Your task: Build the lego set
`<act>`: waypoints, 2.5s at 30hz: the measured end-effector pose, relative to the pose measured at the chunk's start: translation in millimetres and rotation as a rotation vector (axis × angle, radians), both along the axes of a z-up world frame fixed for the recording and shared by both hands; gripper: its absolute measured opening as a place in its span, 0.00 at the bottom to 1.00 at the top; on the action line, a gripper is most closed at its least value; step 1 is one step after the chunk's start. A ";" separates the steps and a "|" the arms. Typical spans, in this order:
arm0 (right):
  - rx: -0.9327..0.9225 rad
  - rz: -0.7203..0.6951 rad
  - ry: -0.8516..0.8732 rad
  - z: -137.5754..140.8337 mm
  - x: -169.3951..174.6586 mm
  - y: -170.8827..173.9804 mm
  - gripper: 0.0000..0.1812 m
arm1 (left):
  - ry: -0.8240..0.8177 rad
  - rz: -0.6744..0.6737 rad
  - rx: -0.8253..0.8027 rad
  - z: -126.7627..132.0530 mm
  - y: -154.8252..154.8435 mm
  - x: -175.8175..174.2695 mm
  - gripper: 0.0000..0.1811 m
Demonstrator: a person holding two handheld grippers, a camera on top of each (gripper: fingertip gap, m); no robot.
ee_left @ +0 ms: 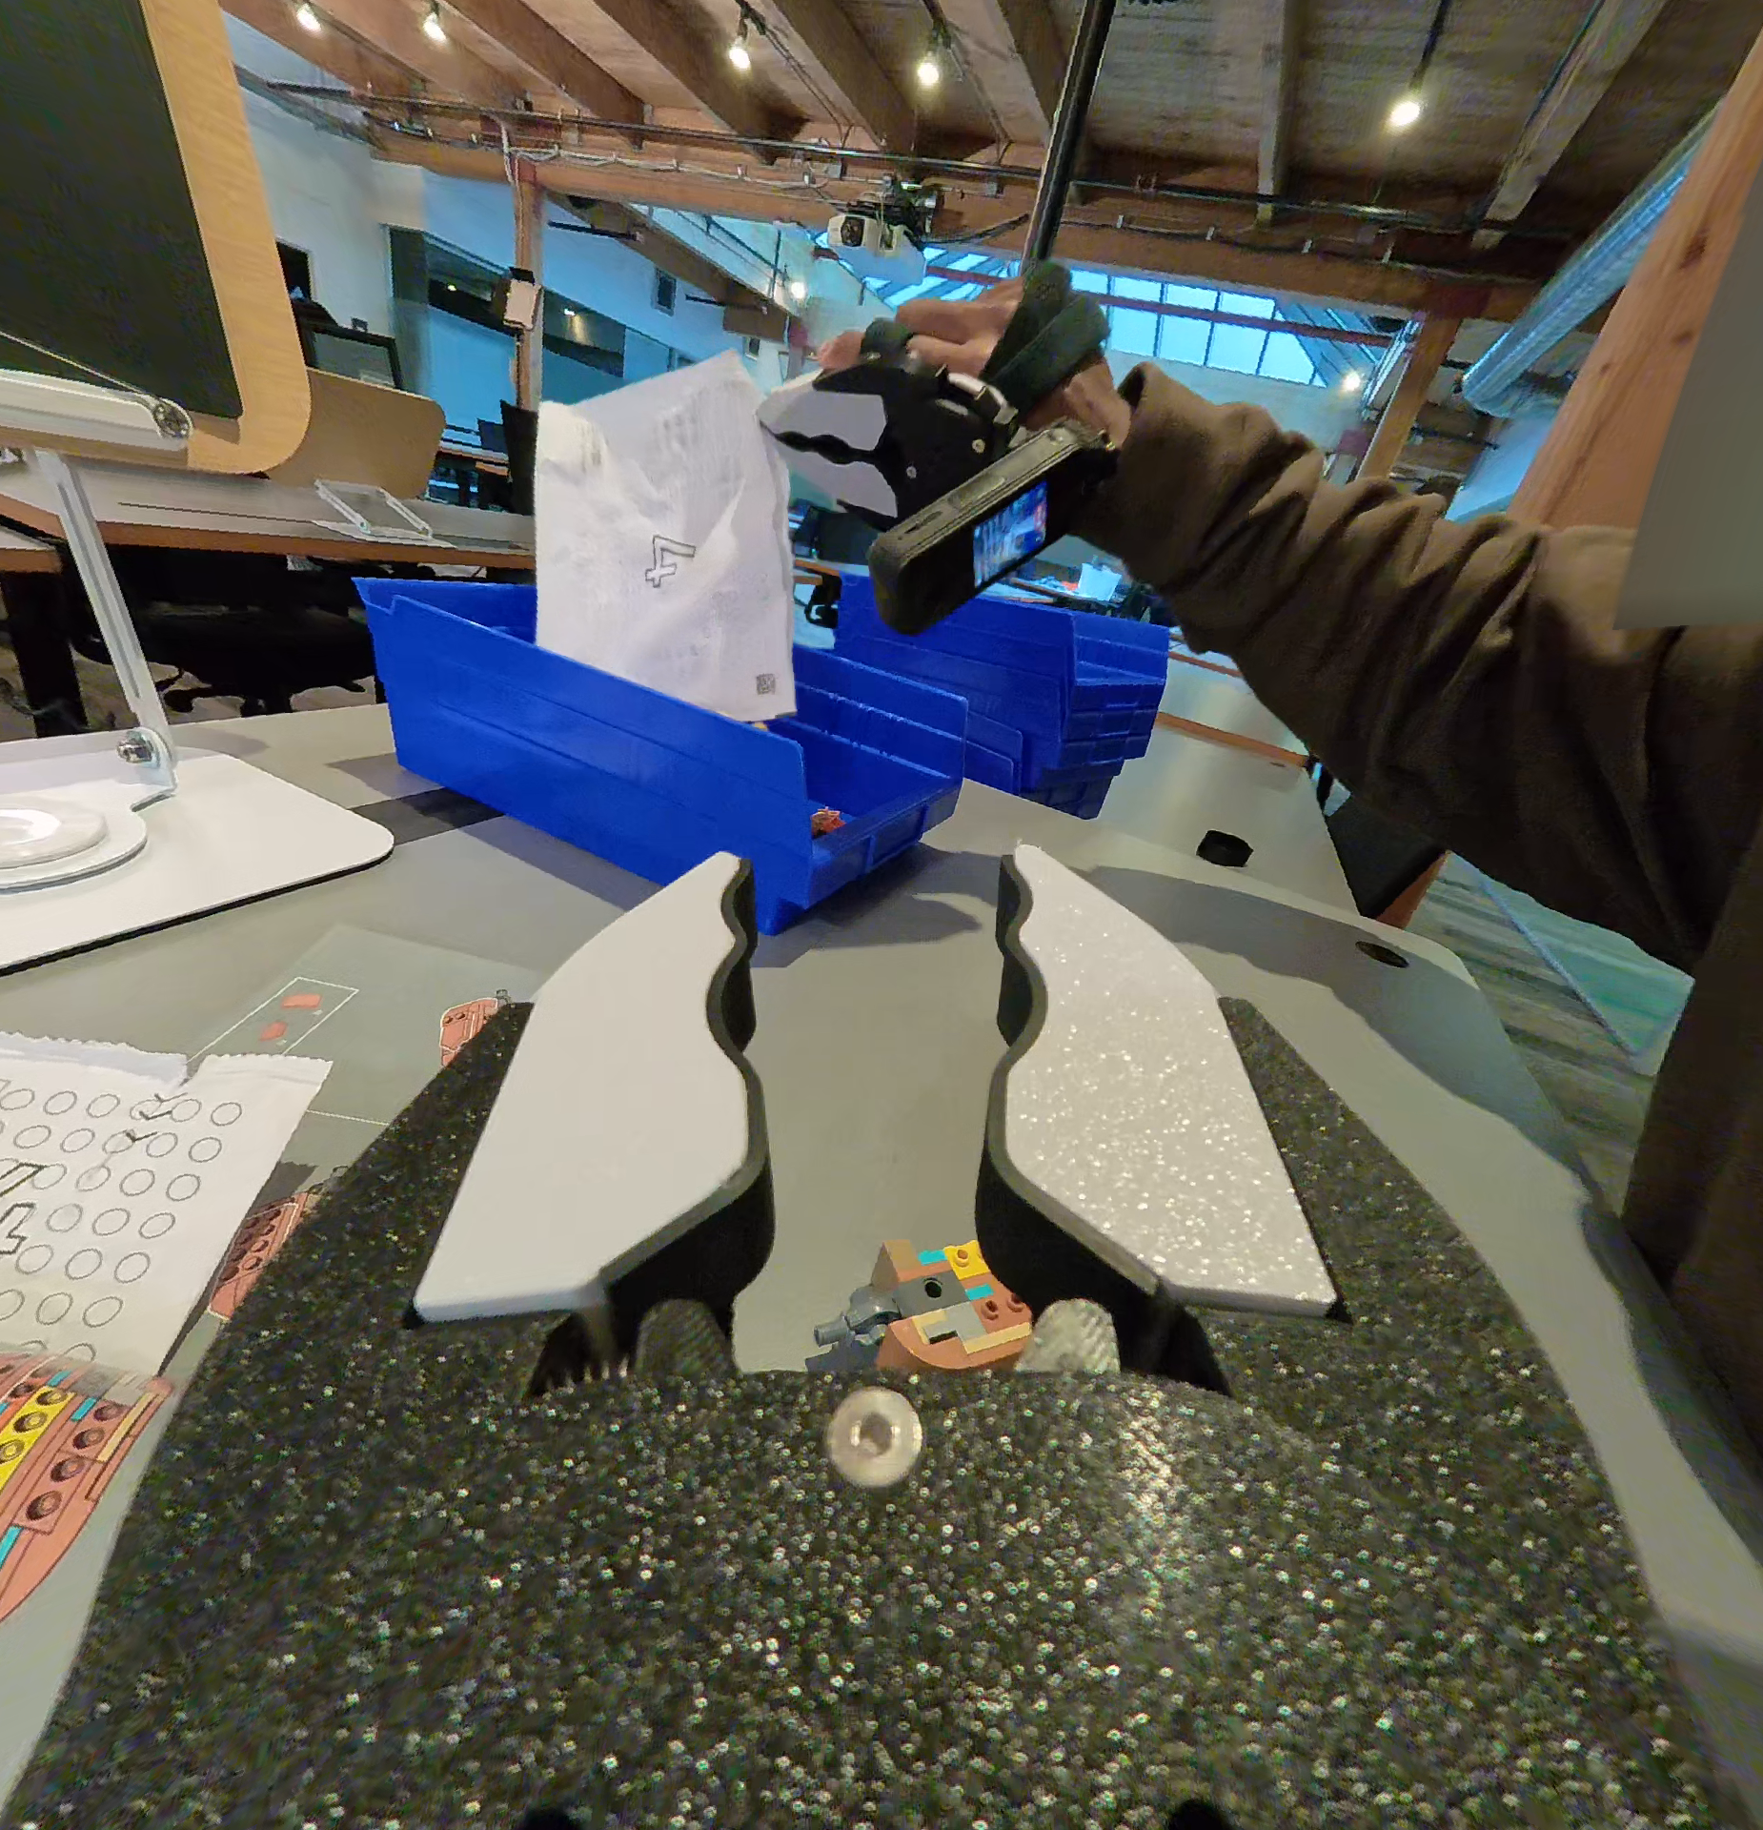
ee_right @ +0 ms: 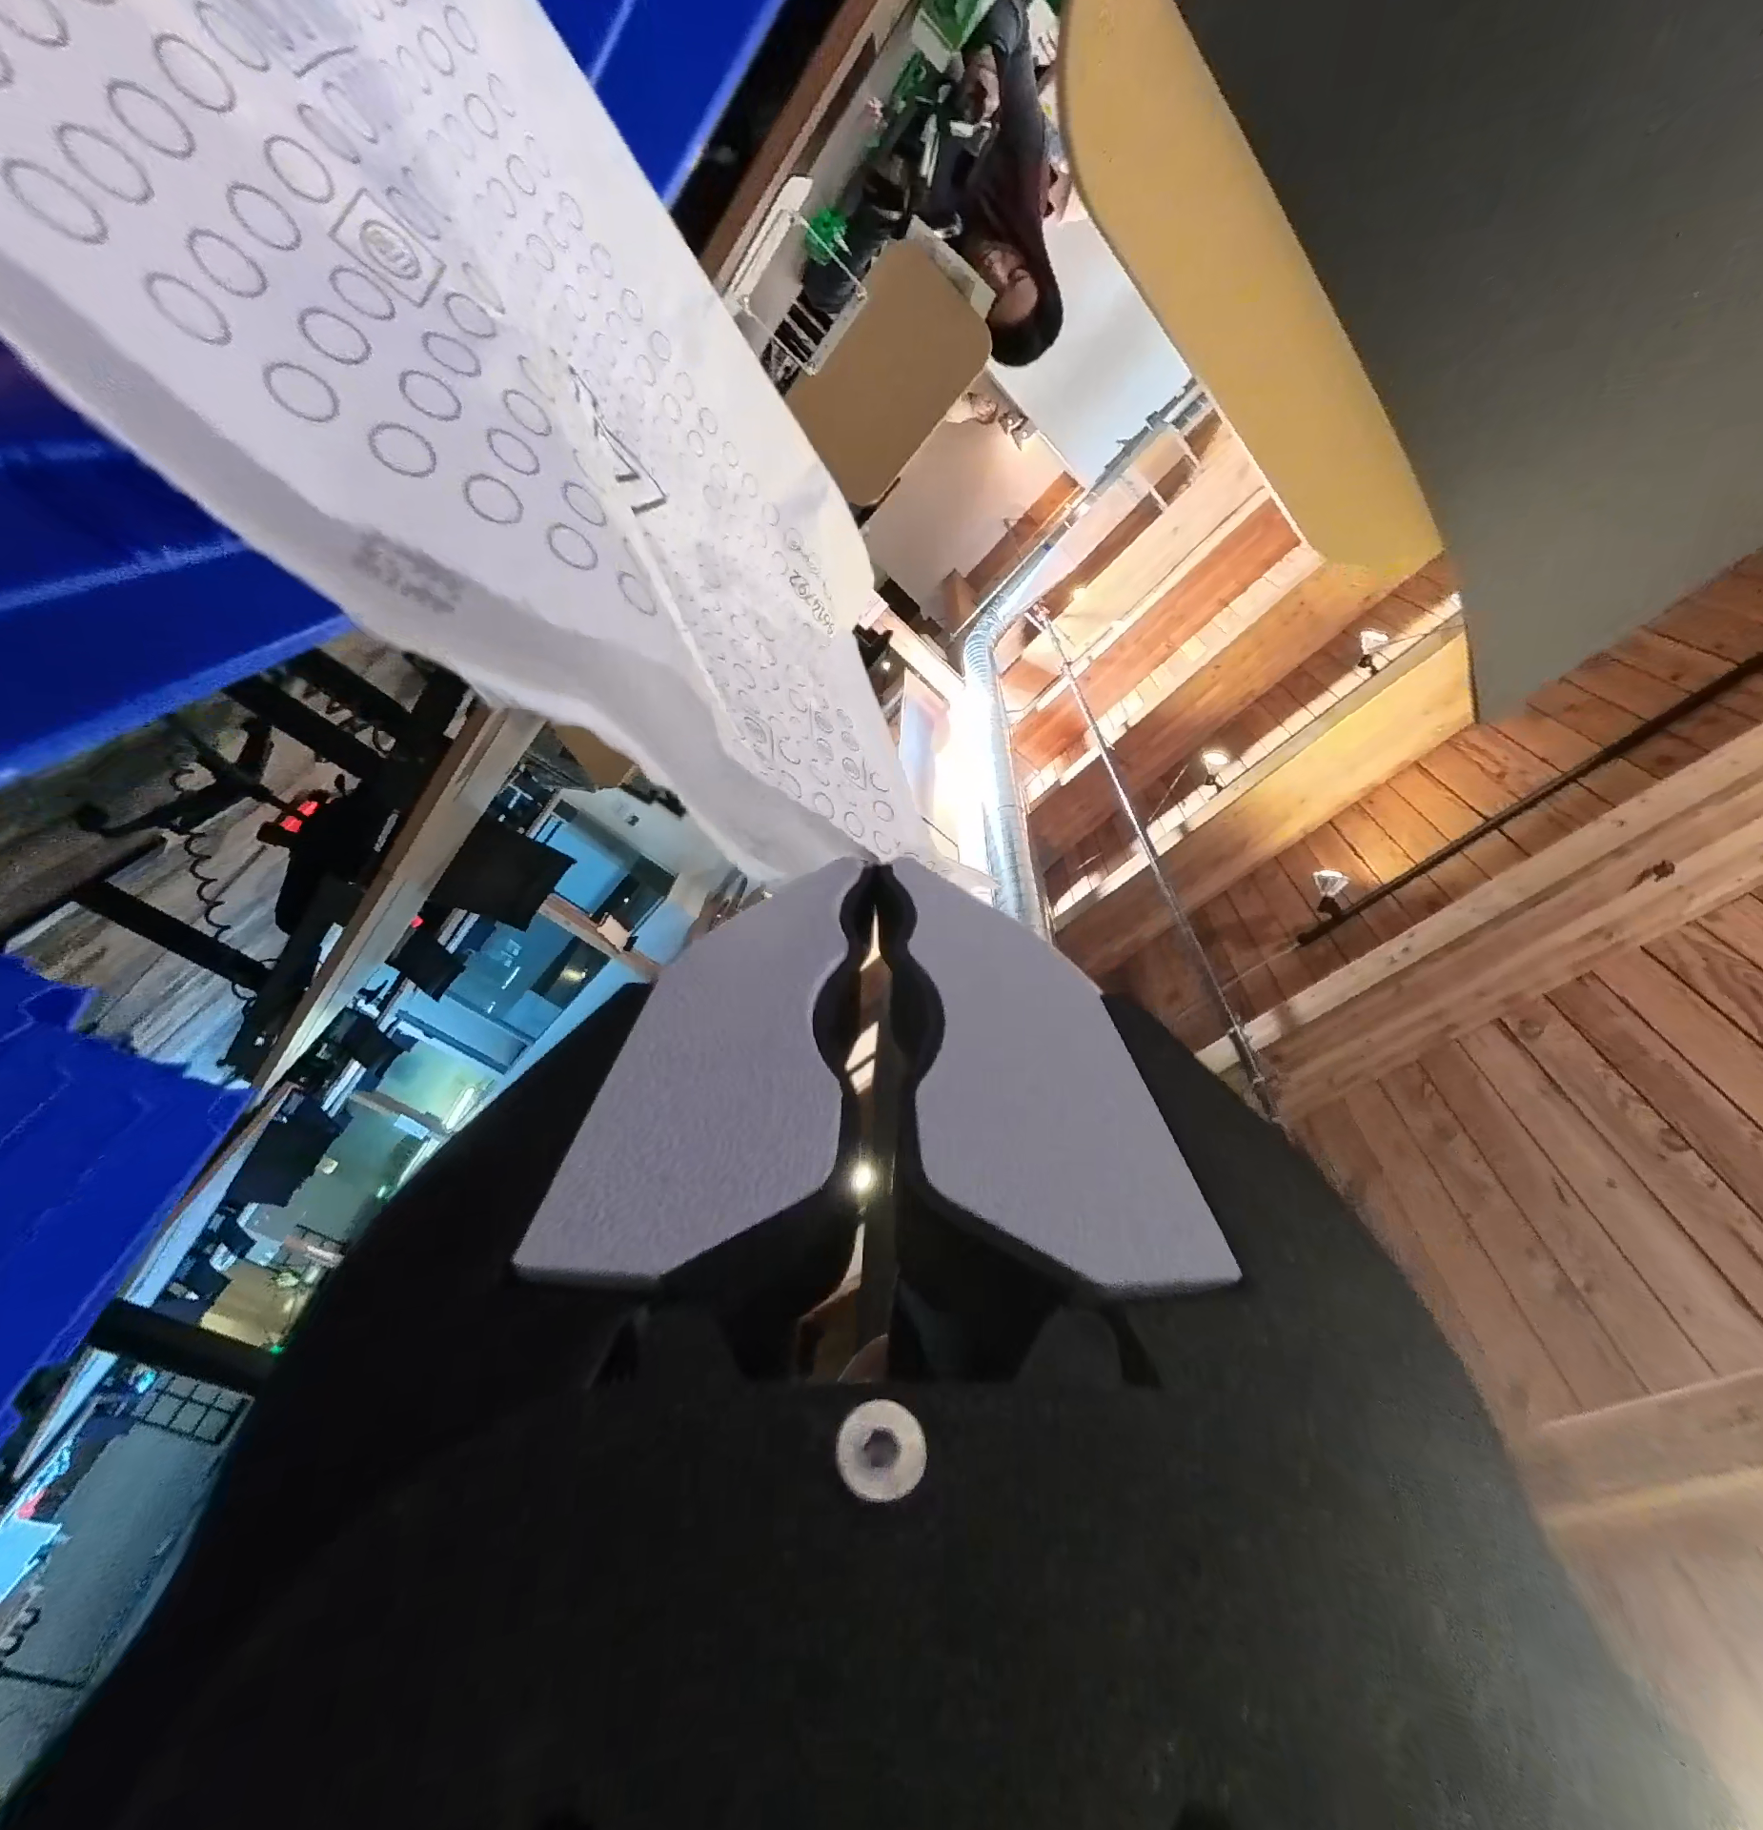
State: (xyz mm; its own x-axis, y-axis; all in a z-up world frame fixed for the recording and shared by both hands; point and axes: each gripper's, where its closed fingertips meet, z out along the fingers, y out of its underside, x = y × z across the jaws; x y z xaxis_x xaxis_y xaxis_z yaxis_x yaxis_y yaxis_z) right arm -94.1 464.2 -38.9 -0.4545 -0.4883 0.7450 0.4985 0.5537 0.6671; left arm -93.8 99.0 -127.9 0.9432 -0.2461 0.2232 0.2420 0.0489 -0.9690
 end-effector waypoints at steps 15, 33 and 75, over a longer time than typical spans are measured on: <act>-0.368 -0.219 0.057 29.9 46.4 -6.7 0.00 | 0.028 0.019 0.030 11.0 3.1 2.1 0.26; -0.603 -0.465 0.072 52.8 108.3 -81.7 0.00 | 0.032 -0.047 0.124 53.7 24.4 57.1 0.30; -1.000 -0.909 0.734 -127.2 220.1 103.9 0.00 | -0.024 0.007 0.119 30.3 10.1 38.4 0.28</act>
State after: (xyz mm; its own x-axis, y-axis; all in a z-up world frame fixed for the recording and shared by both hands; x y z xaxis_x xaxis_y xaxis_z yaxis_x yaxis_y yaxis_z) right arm 126.0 568.1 -166.1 0.2895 0.5623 0.7746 0.9473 -0.0522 -0.3162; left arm -55.4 109.1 -97.6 0.9398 -0.2658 0.2149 0.2640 0.1650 -0.9503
